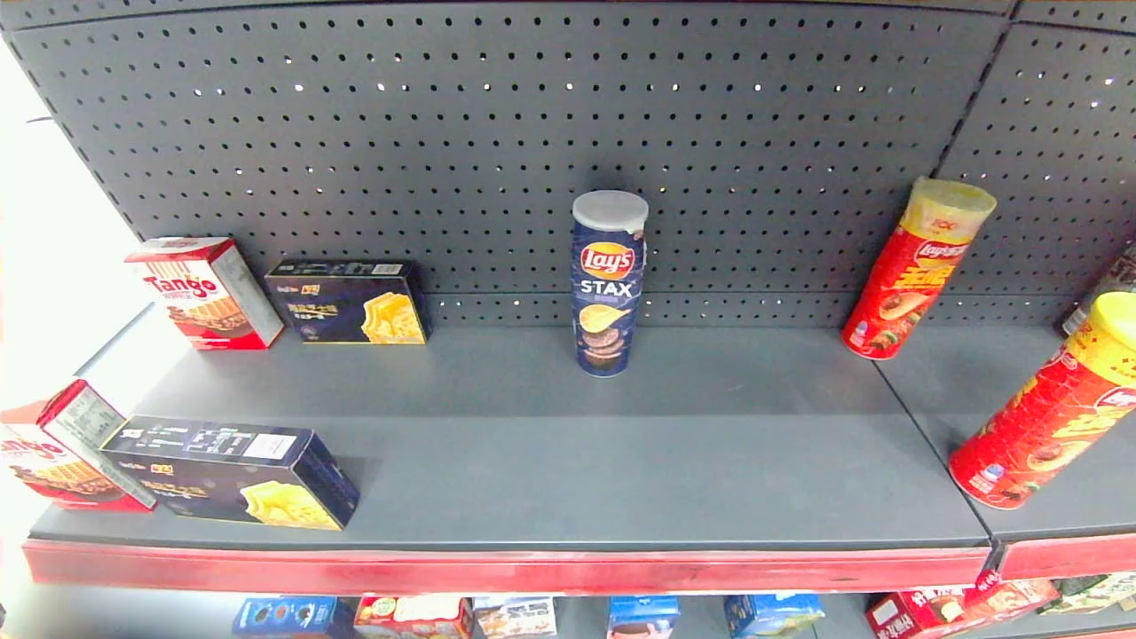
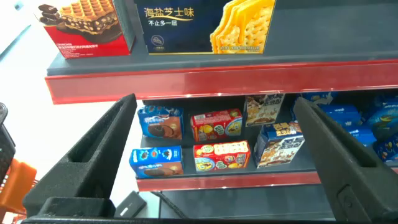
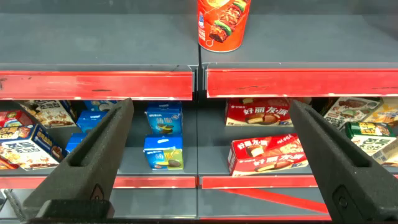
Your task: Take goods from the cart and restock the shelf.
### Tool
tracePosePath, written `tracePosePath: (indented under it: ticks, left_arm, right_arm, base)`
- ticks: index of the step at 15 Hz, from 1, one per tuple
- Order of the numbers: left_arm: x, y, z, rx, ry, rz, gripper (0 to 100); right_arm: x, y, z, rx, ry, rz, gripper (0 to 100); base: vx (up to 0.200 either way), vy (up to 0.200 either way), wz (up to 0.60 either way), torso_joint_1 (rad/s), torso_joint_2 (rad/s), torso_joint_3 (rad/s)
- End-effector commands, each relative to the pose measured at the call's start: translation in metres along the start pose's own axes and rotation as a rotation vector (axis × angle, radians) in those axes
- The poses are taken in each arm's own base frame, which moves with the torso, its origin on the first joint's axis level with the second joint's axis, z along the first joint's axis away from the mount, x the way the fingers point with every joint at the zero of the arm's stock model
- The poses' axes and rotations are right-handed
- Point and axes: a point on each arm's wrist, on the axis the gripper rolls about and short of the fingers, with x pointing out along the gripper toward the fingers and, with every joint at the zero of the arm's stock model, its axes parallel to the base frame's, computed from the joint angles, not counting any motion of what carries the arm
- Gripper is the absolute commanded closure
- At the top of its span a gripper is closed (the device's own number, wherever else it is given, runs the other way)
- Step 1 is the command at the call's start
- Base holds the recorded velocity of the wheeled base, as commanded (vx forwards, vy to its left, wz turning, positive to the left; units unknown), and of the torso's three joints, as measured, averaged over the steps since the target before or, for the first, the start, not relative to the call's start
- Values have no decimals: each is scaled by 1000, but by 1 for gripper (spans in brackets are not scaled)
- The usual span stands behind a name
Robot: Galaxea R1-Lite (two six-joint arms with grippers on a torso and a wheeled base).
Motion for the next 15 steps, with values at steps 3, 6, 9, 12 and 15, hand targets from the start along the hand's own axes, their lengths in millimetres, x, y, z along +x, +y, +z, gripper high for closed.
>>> tracePosePath:
  ticks: [3,6,9,12,15]
  left_arm:
    - [0,0,0,-5,2,-2,0]
    - [0,0,0,-11,1,-2,0]
    - [0,0,0,-11,1,-2,0]
    - [0,0,0,-11,1,0,0]
    - [0,0,0,-11,1,0,0]
  right_arm:
    - [0,0,0,0,1,0,0]
    - [0,0,0,0,1,0,0]
    - [0,0,0,0,1,0,0]
    - [0,0,0,0,1,0,0]
    - [0,0,0,2,1,-2,0]
  base:
    - [0,0,0,0,0,0]
    - [0,0,0,0,0,0]
    - [0,0,0,0,0,0]
    - [0,0,0,0,0,0]
    - [0,0,0,0,0,0]
